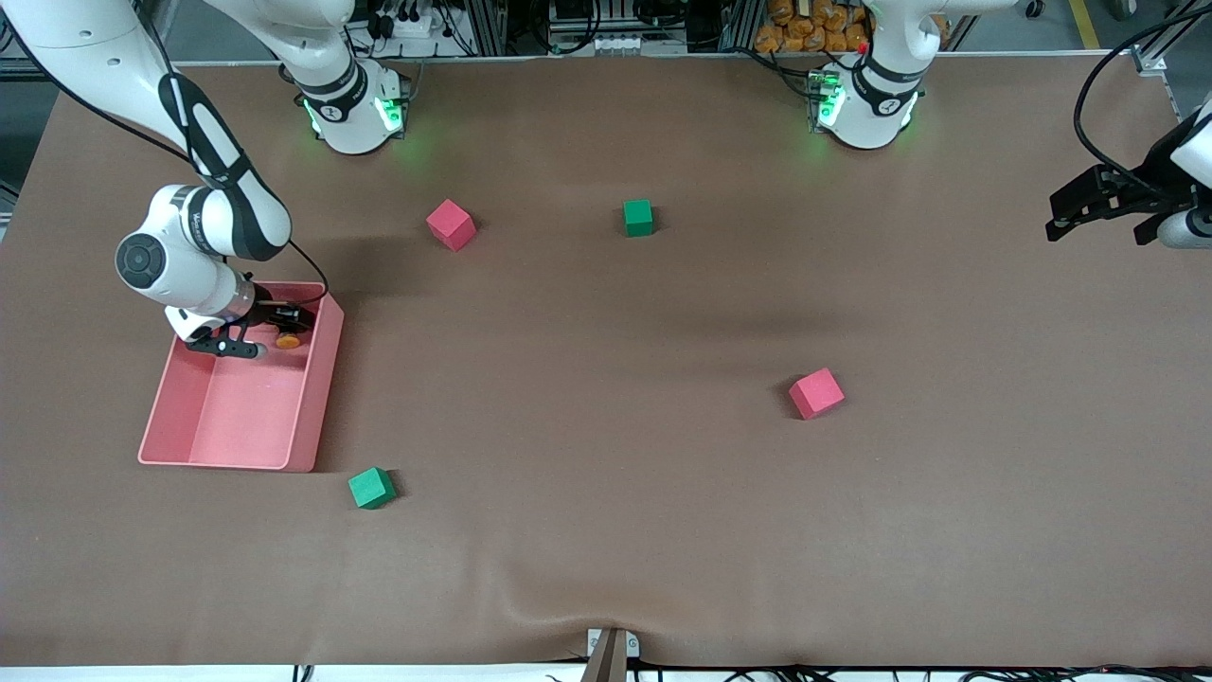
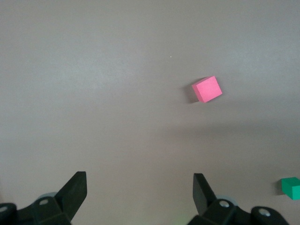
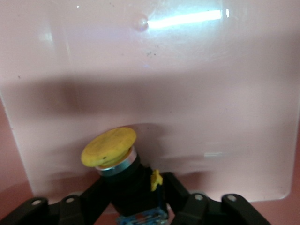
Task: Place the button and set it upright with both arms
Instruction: 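Lower the right gripper and grasp the yellow button's blue base, then lift the button out of the tray with the right gripper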
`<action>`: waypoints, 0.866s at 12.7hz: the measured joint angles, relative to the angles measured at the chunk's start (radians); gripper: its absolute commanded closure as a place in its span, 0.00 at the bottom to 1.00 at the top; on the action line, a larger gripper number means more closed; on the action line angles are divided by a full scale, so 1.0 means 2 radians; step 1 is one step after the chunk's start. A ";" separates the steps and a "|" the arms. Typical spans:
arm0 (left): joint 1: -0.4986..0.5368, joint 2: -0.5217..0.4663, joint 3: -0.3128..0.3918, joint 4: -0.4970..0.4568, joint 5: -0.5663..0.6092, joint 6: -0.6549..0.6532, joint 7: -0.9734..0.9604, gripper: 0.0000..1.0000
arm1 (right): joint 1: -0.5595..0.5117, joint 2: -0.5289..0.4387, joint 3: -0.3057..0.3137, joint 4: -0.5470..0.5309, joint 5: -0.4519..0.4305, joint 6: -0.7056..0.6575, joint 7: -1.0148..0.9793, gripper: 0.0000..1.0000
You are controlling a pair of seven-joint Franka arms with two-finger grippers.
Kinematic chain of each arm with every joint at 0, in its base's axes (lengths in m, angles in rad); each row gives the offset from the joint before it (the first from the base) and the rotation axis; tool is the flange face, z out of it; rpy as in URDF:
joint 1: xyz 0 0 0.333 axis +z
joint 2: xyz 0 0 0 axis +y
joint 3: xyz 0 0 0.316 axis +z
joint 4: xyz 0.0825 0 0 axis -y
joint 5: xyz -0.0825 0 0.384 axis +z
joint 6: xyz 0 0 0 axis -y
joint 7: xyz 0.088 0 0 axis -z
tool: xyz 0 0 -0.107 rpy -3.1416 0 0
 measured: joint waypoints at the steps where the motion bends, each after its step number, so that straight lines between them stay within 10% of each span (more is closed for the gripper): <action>1: 0.000 0.000 0.000 0.000 0.000 0.000 0.000 0.00 | 0.000 0.000 0.000 0.000 0.000 0.000 0.000 1.00; 11: 0.000 0.000 0.000 0.000 0.000 0.000 0.000 0.00 | -0.008 -0.014 0.001 0.046 0.000 0.013 -0.076 1.00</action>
